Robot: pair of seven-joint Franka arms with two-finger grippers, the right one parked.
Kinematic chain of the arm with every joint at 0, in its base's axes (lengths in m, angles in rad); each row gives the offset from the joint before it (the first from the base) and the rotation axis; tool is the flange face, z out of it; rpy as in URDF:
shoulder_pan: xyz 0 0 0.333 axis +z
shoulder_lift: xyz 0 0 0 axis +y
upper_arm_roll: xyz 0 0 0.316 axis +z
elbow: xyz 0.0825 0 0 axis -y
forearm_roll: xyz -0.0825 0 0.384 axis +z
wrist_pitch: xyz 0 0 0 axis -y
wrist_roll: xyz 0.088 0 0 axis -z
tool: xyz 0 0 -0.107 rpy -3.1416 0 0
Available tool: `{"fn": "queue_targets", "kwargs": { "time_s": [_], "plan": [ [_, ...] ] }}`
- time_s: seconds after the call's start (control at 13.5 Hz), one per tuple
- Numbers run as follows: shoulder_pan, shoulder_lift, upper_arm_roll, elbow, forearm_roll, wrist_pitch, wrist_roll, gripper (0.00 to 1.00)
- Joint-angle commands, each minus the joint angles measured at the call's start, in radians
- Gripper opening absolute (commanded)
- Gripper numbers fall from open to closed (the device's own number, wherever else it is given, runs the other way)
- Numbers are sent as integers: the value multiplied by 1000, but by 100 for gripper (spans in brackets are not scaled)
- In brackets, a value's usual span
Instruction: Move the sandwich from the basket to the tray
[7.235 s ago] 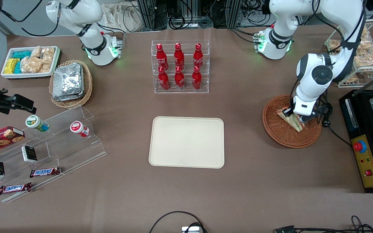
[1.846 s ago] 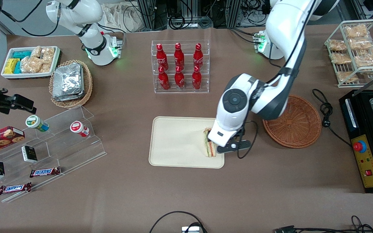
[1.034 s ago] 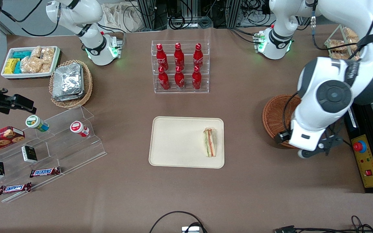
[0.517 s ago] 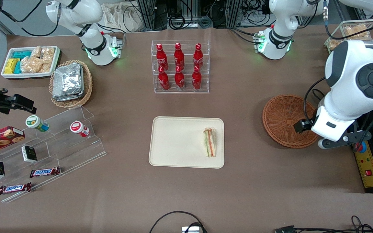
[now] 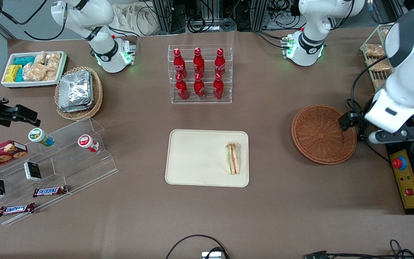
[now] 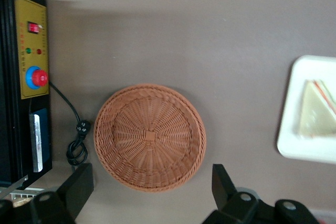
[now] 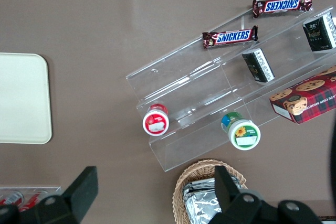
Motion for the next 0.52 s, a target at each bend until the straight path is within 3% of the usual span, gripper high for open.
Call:
{"fn": "queue_targets", "kwargs": {
  "time_s": [0.0,0.44],
  "plan": [
    [58,-87,-12,-44,-41,-47,140,100],
    [70,-128,-12,-38,-60,-80,162,100]
  ]
}}
